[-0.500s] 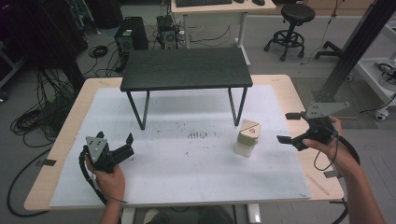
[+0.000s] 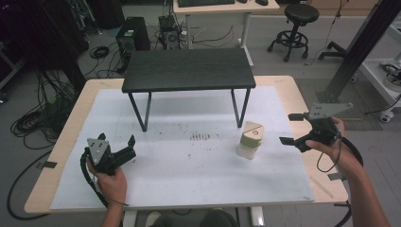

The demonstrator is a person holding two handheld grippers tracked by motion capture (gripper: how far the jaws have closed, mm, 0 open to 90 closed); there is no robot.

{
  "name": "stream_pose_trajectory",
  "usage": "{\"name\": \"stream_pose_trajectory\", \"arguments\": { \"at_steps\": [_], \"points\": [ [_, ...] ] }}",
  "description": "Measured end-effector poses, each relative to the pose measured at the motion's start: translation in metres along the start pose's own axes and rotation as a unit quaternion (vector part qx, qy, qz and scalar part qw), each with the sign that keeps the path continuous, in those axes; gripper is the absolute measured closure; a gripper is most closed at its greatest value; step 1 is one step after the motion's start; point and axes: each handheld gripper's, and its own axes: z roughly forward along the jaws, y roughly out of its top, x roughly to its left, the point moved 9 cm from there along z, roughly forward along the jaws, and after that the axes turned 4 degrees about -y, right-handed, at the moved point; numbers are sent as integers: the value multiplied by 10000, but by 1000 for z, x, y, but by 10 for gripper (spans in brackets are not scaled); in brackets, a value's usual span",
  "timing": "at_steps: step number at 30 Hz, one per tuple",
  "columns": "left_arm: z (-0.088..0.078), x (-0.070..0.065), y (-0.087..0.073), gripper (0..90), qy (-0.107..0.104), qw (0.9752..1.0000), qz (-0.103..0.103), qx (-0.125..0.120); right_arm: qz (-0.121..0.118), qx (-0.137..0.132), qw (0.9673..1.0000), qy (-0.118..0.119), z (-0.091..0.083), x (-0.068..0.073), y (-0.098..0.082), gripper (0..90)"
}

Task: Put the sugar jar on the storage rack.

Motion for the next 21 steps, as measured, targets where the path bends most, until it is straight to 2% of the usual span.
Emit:
{"name": "stream_pose_trajectory", "arguments": {
  "at_steps": [8,21],
  "points": [
    [0,0,0,2,8,10000,17,-5,36,48,10000,53,5,1,-5,48],
    [2,-5,-1,2,-33,9998,169,60,166,59,9995,249,29,15,-22,35]
  ]
}}
